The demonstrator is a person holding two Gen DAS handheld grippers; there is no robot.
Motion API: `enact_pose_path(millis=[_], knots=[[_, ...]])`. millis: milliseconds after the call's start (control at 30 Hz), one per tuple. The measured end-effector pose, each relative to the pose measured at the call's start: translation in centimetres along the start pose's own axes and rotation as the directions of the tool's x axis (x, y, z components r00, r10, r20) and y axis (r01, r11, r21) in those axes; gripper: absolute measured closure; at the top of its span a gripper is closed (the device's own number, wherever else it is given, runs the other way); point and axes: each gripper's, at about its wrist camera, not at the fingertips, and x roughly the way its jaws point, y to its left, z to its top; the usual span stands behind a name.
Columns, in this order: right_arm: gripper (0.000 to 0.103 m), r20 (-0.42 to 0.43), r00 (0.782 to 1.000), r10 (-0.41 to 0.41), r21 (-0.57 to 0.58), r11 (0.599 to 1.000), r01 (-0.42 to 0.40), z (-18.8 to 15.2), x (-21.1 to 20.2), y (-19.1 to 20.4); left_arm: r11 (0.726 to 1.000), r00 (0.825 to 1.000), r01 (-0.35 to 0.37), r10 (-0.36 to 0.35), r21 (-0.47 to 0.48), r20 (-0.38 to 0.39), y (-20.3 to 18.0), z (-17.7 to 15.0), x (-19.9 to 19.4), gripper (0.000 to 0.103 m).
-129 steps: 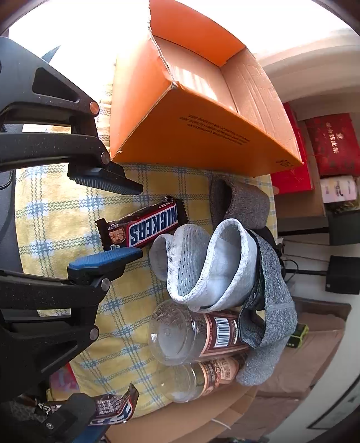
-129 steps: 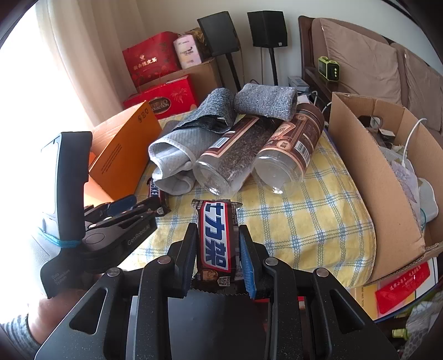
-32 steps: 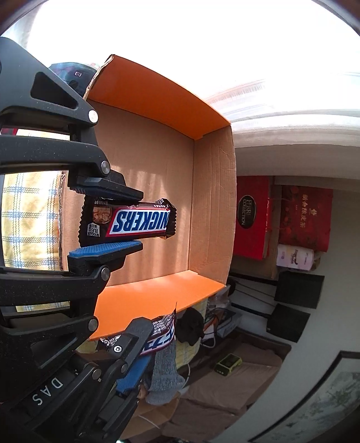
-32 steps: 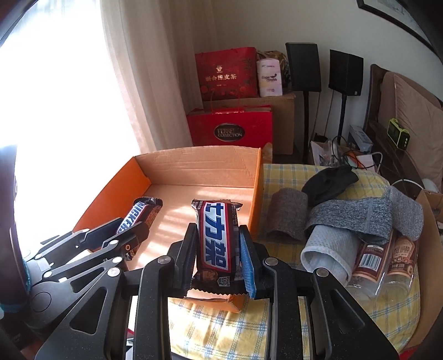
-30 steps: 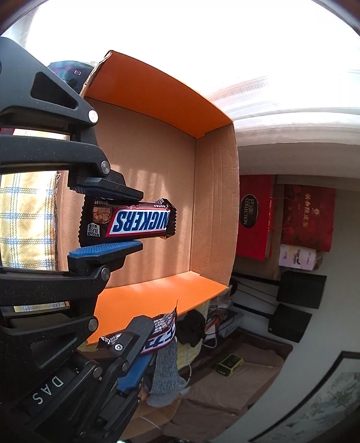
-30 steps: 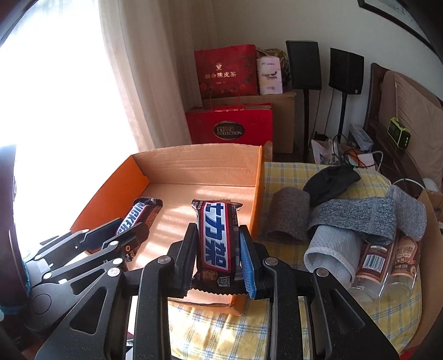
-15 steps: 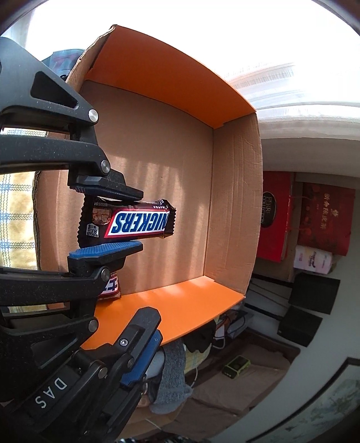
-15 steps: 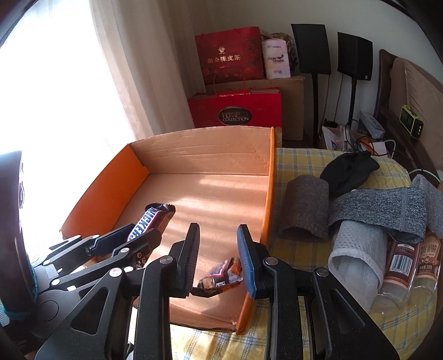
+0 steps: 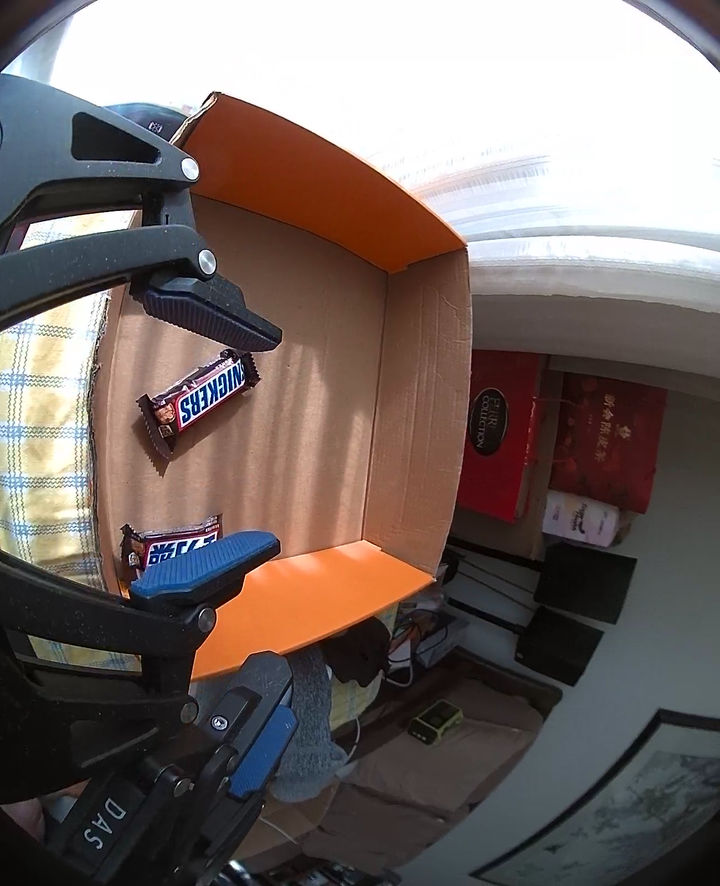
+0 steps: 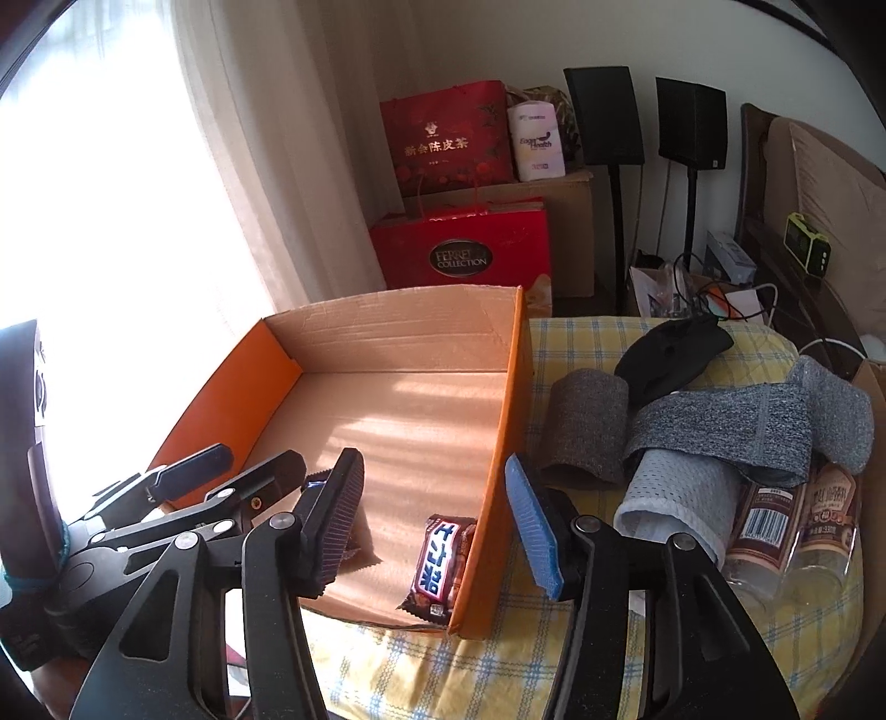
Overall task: Organize objects
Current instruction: 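Open both grippers to drop the Snickers bars into the orange box, then withdraw both grippers and move the right gripper toward the grey wristbands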
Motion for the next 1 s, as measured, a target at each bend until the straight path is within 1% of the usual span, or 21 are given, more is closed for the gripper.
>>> enact_pose_path(millis=[33,100,167,233,300,333,367,400,500,567,667,867,1000], knots=[[0.039,0.009,1.0,-0.009,-0.005,1.0,0.009,0.1,-0.5,0.0,1.0,1.0,-0.008,0.008,0.009,0.009,-0.2,0.0,-0.3,0.039],[0.027,0.029,0.999,-0.032,-0.014,0.999,0.032,0.1,-1.3,-0.1,1.0,0.999,-0.019,0.018,0.024,0.028,-0.5,0.1,-0.8,0.037],[0.019,0.044,0.997,-0.056,-0.022,0.998,0.057,0.2,-2.1,-0.3,0.999,0.999,-0.03,0.029,0.041,0.043,-1.0,0.1,-1.3,0.037],[0.019,0.053,0.996,-0.073,-0.026,0.997,0.075,0.1,-2.7,-0.7,0.998,0.998,-0.039,0.036,0.054,0.051,-1.4,0.1,-1.6,0.037],[0.014,0.056,0.995,-0.081,-0.02,0.996,0.082,0.0,-3.2,-1.3,0.997,0.998,-0.041,0.037,0.067,0.056,-1.8,0.1,-1.9,0.034],[0.012,0.058,0.995,-0.084,-0.014,0.996,0.085,-0.1,-3.5,-1.6,0.997,0.997,-0.044,0.04,0.07,0.061,-1.9,0.1,-2.1,0.016],[0.01,0.061,0.994,-0.089,-0.009,0.996,0.089,-0.1,-3.8,-2.0,0.997,0.996,-0.043,0.038,0.069,0.078,-2.0,0.0,-2.4,0.003],[0.008,0.063,0.993,-0.096,-0.004,0.995,0.097,-0.2,-4.0,-2.3,0.997,0.995,-0.04,0.033,0.067,0.098,-2.1,0.0,-2.8,0.001],[0.002,0.072,0.99,-0.12,0.004,0.993,0.12,-0.4,-4.8,-3.4,0.996,0.991,-0.047,0.037,0.077,0.127,-2.5,0.0,-3.6,0.0],[0.002,0.076,0.988,-0.137,0.008,0.991,0.137,-0.5,-5.3,-3.9,0.995,0.99,-0.049,0.037,0.082,0.138,-2.7,0.1,-3.9,0.0],[0.001,0.079,0.985,-0.153,0.016,0.988,0.153,-0.6,-5.9,-4.7,0.997,0.992,-0.023,0.013,0.073,0.127,-2.9,0.2,-4.2,0.0],[0.001,0.08,0.981,-0.176,0.021,0.984,0.175,-0.8,-7.1,-6.2,0.998,0.994,0.052,-0.056,0.045,0.097,-3.4,0.1,-4.3,0.0],[0.001,0.08,0.973,-0.218,0.016,0.976,0.218,-0.9,-8.1,-7.4,0.995,0.992,0.066,-0.073,0.074,0.099,-4.4,0.1,-4.5,0.0]])
